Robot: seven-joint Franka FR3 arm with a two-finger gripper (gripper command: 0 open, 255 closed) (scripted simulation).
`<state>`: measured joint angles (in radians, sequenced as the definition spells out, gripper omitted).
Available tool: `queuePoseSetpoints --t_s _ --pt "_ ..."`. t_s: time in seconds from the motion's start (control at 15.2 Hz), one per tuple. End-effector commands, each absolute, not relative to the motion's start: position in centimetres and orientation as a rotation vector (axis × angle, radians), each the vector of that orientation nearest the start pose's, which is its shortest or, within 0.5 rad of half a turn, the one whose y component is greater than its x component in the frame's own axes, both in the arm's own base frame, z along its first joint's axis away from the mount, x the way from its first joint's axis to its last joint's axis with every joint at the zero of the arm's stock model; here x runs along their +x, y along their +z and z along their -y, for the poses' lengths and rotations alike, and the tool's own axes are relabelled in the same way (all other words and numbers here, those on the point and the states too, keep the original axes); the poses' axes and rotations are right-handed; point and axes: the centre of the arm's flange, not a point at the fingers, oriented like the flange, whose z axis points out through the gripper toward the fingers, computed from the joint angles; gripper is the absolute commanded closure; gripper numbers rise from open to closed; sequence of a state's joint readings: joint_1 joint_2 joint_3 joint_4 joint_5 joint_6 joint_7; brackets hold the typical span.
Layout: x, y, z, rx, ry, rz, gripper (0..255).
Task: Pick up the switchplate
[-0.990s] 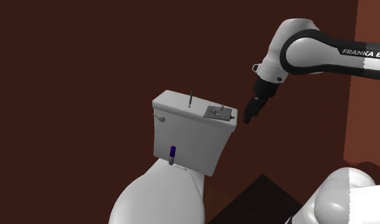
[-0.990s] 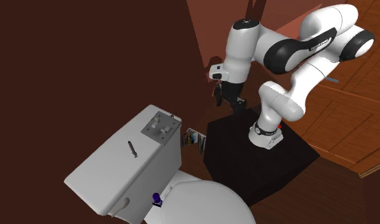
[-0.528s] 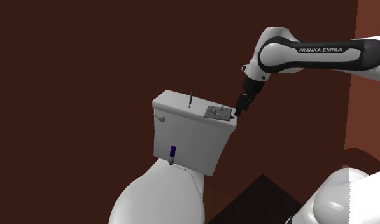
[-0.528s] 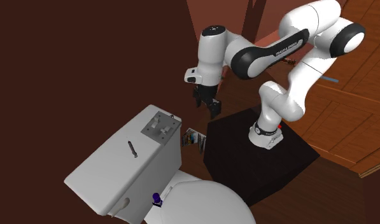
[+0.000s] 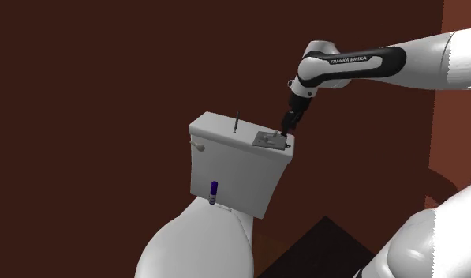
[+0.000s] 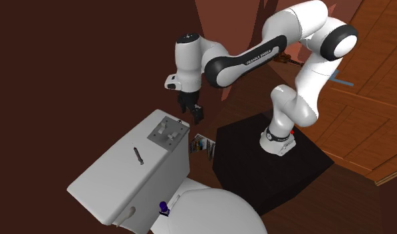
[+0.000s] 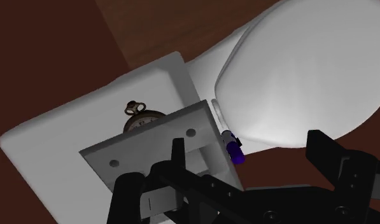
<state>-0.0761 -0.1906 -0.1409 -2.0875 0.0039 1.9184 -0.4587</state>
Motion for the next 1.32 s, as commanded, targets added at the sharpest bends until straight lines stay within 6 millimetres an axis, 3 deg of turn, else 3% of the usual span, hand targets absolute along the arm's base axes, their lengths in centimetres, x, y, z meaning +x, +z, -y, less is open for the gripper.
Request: queuePoseSetpoints --t_s 0.0,0.53,1.06,1.19,1.25 --pt "50.9 50.0 12.9 -3.098 -0.041 0.393 0" --pt "59.4 47.4 18.4 -3.102 -0.032 0.451 0" --pt "59.8 43.2 18.7 -3.102 -0.031 0.454 0" --pt "59.8 43.2 18.7 -3.102 -0.031 0.454 0" --pt "59.8 43.3 18.7 -3.102 -0.031 0.454 255"
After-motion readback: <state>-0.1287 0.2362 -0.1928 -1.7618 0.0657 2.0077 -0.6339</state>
